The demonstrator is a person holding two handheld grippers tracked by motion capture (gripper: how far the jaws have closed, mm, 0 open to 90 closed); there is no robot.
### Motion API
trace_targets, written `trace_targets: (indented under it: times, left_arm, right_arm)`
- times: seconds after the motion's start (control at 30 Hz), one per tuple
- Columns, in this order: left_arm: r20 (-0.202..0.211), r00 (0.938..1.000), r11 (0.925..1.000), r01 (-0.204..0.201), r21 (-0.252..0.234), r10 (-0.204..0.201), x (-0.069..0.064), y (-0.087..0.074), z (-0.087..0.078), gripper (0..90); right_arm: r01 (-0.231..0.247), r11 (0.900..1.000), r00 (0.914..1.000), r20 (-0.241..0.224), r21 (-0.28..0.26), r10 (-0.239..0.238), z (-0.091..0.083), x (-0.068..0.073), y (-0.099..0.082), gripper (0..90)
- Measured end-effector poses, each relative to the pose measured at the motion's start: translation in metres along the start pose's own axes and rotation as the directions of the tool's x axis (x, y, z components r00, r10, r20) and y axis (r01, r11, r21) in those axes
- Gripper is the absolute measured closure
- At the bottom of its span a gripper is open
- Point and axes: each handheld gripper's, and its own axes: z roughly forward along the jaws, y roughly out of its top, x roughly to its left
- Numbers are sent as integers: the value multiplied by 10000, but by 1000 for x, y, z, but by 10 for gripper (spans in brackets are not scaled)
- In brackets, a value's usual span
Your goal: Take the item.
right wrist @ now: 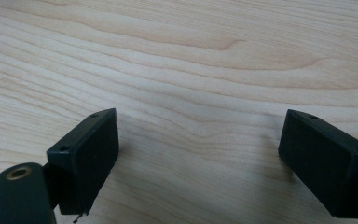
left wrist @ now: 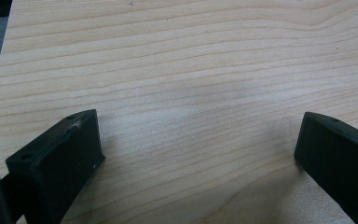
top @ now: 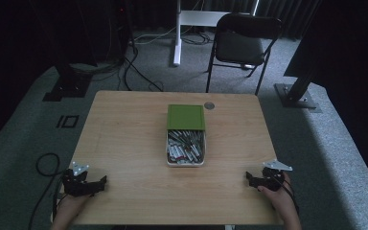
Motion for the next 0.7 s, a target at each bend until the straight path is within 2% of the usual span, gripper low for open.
trace_targets:
  times: [0.7]
  left_arm:
    - [52, 10000, 10000, -38, -12, 39, 0, 0, 0, 14]
  right_arm:
    - [11, 10000, 10000, 0, -8, -11, 0, 0, 0, 120]
